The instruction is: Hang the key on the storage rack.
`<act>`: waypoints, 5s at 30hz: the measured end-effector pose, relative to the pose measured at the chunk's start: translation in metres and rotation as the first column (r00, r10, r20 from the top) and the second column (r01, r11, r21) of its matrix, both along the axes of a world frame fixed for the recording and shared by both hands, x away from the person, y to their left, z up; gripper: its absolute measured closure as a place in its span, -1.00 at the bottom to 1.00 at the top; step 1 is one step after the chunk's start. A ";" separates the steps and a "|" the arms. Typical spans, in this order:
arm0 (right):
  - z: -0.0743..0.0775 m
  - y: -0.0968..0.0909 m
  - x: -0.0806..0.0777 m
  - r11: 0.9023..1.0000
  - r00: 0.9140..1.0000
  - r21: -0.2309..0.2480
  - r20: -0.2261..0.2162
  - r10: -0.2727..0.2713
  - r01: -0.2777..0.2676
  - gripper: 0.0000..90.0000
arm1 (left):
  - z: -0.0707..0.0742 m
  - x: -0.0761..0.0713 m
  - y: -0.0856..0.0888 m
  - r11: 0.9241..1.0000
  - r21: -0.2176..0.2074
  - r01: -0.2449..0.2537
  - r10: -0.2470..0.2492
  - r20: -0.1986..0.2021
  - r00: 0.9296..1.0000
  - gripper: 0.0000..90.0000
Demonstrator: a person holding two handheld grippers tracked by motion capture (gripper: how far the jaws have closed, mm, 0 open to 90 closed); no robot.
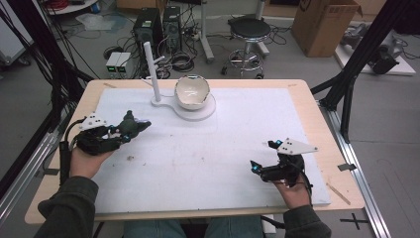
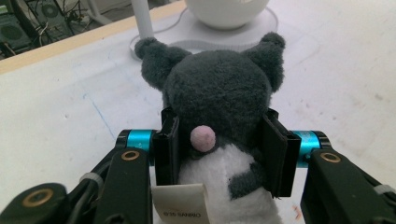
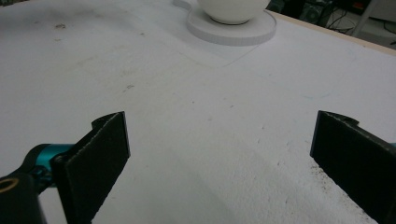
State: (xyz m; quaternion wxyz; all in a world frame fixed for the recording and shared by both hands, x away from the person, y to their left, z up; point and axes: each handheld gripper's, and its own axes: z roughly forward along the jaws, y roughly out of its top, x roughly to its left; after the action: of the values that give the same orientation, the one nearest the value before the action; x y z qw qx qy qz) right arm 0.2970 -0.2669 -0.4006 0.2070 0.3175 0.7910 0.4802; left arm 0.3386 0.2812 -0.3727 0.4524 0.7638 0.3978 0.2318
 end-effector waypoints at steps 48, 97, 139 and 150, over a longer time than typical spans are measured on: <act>0.002 0.008 -0.002 0.999 0.999 -0.003 0.009 0.046 -0.046 -0.91 | 0.062 0.045 -0.011 0.977 -0.142 -0.158 0.174 0.112 0.978 0.24; 0.004 0.006 -0.002 0.997 0.999 0.056 0.009 0.049 -0.050 -0.91 | 0.053 0.081 -0.034 0.976 -0.075 -0.203 0.210 0.093 0.973 0.23; 0.005 0.004 -0.001 0.996 0.999 0.072 0.008 0.049 -0.050 -0.91 | 0.049 0.086 -0.056 0.989 0.023 -0.148 0.146 0.084 0.986 0.23; 0.004 0.006 -0.001 0.997 0.999 0.065 0.012 0.052 -0.053 -0.91 | 0.062 0.083 -0.044 0.981 -0.098 -0.166 0.178 0.129 0.976 0.23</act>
State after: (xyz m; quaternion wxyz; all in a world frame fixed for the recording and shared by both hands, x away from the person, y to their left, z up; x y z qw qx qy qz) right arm 0.2961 -0.2606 -0.3961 0.1882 0.3006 0.7820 0.5126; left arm 0.4211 0.2375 -0.3109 0.4895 0.6884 0.4401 0.3045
